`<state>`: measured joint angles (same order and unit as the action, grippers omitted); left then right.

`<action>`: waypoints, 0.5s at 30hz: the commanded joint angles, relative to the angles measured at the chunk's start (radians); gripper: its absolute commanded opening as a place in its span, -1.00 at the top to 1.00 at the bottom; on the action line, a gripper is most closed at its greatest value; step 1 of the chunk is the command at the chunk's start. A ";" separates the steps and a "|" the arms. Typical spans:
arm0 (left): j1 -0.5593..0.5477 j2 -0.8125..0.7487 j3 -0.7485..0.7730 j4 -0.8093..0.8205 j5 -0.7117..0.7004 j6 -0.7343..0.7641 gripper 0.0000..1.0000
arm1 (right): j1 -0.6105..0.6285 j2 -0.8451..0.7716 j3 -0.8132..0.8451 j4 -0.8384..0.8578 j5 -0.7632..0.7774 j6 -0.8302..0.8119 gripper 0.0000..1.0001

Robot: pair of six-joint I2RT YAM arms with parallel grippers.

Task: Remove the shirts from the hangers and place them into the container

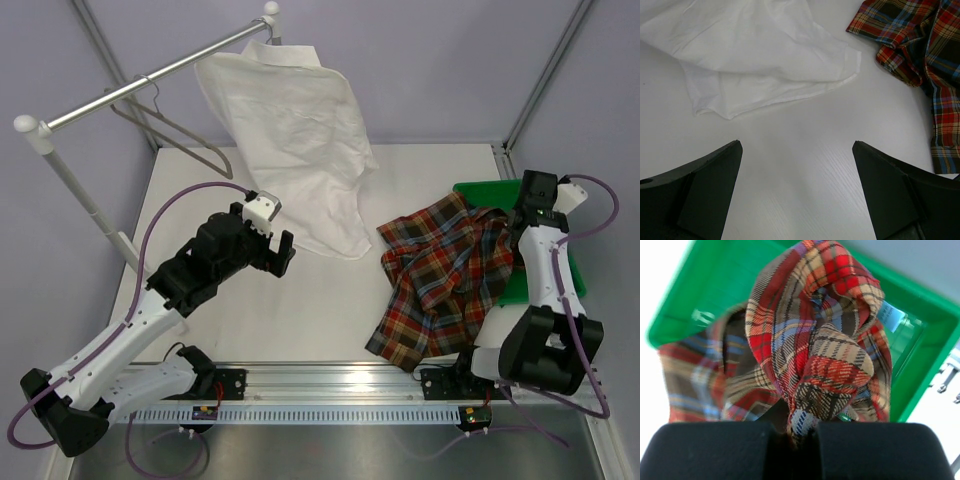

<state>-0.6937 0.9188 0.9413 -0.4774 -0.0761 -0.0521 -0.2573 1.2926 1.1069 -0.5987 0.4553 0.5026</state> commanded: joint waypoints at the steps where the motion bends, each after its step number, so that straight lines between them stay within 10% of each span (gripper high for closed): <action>1: -0.006 -0.003 -0.001 0.033 -0.008 0.009 -0.98 | -0.034 0.068 -0.025 0.102 -0.098 0.066 1.00; 9: -0.006 0.000 -0.001 0.030 -0.014 0.011 -0.98 | -0.043 0.249 -0.013 0.114 -0.125 0.093 0.71; 15: -0.006 0.002 0.004 0.028 -0.007 0.009 -0.98 | -0.042 0.075 -0.082 0.172 -0.136 0.064 -0.60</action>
<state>-0.6937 0.9188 0.9413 -0.4782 -0.0757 -0.0521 -0.2958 1.5036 1.0374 -0.4866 0.3290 0.5770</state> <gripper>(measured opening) 0.988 0.747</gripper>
